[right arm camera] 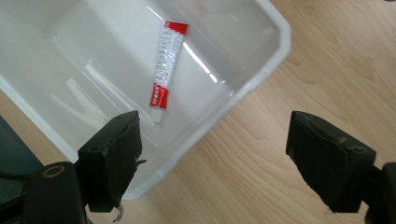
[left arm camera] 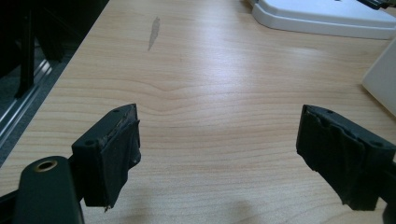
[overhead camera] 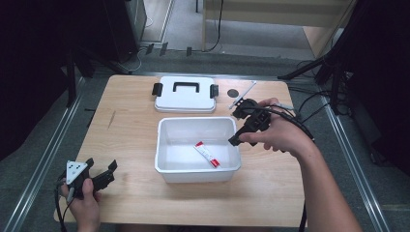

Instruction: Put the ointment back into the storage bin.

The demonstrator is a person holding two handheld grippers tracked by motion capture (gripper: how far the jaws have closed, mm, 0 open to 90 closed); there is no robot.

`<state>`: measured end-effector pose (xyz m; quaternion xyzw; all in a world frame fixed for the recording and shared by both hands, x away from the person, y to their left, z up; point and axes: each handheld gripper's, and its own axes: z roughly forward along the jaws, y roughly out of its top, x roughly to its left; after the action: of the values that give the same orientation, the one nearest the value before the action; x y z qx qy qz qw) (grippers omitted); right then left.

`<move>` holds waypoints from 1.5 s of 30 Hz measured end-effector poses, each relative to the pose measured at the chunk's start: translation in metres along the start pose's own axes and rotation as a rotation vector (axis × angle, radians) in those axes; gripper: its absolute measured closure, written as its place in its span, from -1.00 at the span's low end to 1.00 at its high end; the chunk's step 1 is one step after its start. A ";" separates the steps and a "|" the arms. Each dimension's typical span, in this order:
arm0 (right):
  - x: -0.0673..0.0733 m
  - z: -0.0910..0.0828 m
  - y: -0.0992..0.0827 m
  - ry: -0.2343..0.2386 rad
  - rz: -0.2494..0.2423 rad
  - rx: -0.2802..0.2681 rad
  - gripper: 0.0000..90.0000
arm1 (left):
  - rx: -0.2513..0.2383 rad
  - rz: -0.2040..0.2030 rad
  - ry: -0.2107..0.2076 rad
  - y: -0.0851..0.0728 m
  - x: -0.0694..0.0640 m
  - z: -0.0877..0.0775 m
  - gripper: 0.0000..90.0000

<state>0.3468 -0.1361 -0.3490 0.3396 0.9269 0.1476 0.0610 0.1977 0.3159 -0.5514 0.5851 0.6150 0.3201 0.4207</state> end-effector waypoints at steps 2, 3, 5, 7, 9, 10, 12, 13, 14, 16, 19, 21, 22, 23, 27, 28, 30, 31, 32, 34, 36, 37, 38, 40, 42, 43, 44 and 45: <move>-0.006 -0.004 -0.006 -0.010 0.015 -0.010 -0.58 | 0.000 -0.001 0.000 0.000 0.000 0.000 -0.68; -0.009 -0.005 -0.009 -0.013 0.024 -0.011 -0.58 | 0.000 -0.001 0.000 0.000 0.000 0.000 -0.68; -0.016 -0.007 -0.015 -0.019 0.039 -0.019 -0.58 | 0.000 -0.002 0.000 0.000 0.000 0.000 -0.68; -0.023 -0.007 -0.022 -0.025 0.065 -0.020 -0.58 | -0.002 -0.003 0.000 0.000 0.000 0.000 -0.68; -0.029 -0.005 -0.029 -0.032 0.082 -0.025 -0.58 | -0.002 -0.003 -0.001 0.000 0.000 0.000 -0.68; -0.032 -0.004 -0.033 -0.029 0.097 -0.023 -0.58 | -0.002 -0.003 -0.001 0.000 0.000 0.000 -0.68; -0.037 -0.002 -0.040 -0.025 0.116 -0.030 -0.58 | -0.001 -0.003 -0.001 0.000 0.000 0.000 -0.68; -0.039 0.000 -0.044 -0.021 0.129 -0.030 -0.58 | -0.001 -0.004 -0.001 0.000 0.000 0.000 -0.68; -0.041 0.001 -0.047 -0.021 0.137 -0.033 -0.58 | -0.001 -0.003 -0.002 0.000 0.000 0.000 -0.68; -0.046 0.005 -0.054 -0.023 0.160 -0.036 -0.58 | 0.000 -0.004 -0.002 0.000 0.000 0.000 -0.68; -0.052 0.012 -0.065 -0.031 0.191 -0.043 -0.58 | 0.000 -0.003 -0.002 0.000 0.000 0.000 -0.68; -0.058 0.017 -0.072 -0.023 0.218 -0.046 -0.58 | 0.002 -0.002 -0.003 0.000 0.000 0.000 -0.68; -0.060 0.019 -0.076 -0.023 0.226 -0.049 -0.58 | 0.000 -0.001 -0.002 0.000 0.000 0.000 -0.68; -0.063 0.022 -0.080 -0.028 0.234 -0.055 -0.59 | 0.000 -0.001 -0.002 0.000 0.000 0.000 -0.68; -0.071 0.030 -0.096 -0.035 0.288 -0.107 -0.63 | 0.002 0.002 -0.002 0.000 0.000 0.000 -0.68; -0.073 0.032 -0.100 -0.036 0.304 -0.122 -0.63 | 0.001 0.002 -0.002 0.000 0.000 0.000 -0.68; -0.076 0.037 -0.109 -0.040 0.322 -0.152 -0.70 | 0.001 0.003 -0.002 0.000 0.000 0.000 -0.68; -0.077 0.040 -0.114 -0.045 0.318 -0.165 -0.69 | 0.001 0.003 -0.002 0.000 0.000 0.000 -0.68; -0.078 0.043 -0.119 -0.058 0.325 -0.180 -0.69 | 0.001 0.003 -0.002 0.000 0.000 0.000 -0.68; -0.079 0.049 -0.127 -0.079 0.342 -0.214 -0.69 | 0.001 0.003 -0.003 0.000 0.000 0.000 -0.68; -0.079 0.056 -0.136 -0.088 0.365 -0.242 -0.69 | 0.000 0.003 -0.002 0.000 0.000 0.000 -0.68; -0.078 0.059 -0.141 -0.093 0.372 -0.257 -0.69 | 0.000 0.003 -0.002 0.000 0.000 0.000 -0.68; -0.077 0.063 -0.145 -0.098 0.378 -0.275 -0.69 | 0.001 0.004 -0.002 0.000 0.000 0.000 -0.68; -0.074 0.069 -0.153 -0.122 0.384 -0.306 -0.69 | 0.000 0.004 -0.002 0.000 0.000 0.000 -0.68; -0.072 0.075 -0.161 -0.134 0.397 -0.343 -0.69 | 0.000 0.005 -0.002 0.000 0.000 0.000 -0.68; -0.071 0.078 -0.166 -0.140 0.401 -0.364 -0.69 | 0.000 0.005 -0.002 0.000 0.000 0.000 -0.68; -0.069 0.081 -0.170 -0.140 0.406 -0.384 -0.69 | 0.001 0.005 -0.002 0.000 0.000 0.000 -0.68; -0.068 0.084 -0.174 -0.141 0.405 -0.400 -0.70 | 0.001 0.004 -0.002 0.000 0.000 0.000 -0.68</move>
<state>0.3101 -0.2867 -0.4825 0.5082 0.7864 0.3125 0.1602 0.1976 0.3157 -0.5515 0.5870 0.6135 0.3200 0.4203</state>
